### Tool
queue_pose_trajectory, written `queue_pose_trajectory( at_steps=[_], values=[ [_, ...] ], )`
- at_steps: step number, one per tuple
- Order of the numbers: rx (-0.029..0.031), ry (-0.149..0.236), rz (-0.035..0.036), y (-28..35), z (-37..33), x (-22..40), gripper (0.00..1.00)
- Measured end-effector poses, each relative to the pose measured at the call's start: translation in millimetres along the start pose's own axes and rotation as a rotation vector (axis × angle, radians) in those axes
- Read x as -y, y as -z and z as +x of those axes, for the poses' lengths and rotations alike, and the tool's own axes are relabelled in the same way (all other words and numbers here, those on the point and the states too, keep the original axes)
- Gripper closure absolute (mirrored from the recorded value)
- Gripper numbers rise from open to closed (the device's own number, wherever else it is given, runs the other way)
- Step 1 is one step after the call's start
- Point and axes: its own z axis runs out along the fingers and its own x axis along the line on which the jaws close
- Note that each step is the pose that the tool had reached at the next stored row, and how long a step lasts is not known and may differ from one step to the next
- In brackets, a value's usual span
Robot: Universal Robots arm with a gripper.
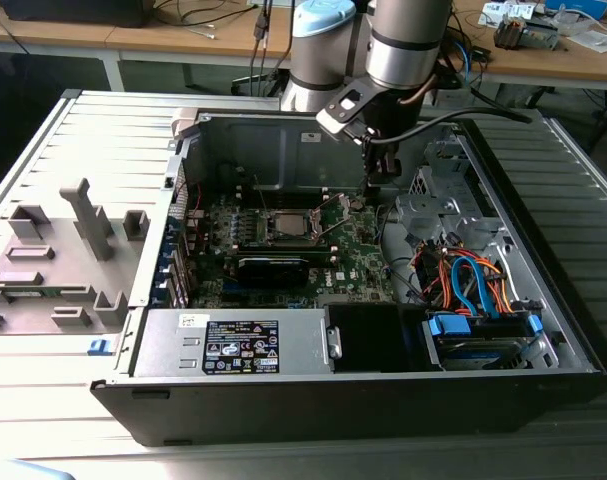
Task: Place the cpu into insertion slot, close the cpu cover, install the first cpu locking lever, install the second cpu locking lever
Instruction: 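Close the cpu cover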
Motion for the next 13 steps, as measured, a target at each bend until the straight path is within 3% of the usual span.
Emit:
queue_pose_trajectory(
  at_steps=[13],
  values=[
    [0.0000, 0.000, 0.0000, -0.2, 0.0, -3.9, 0.89]
  ],
)
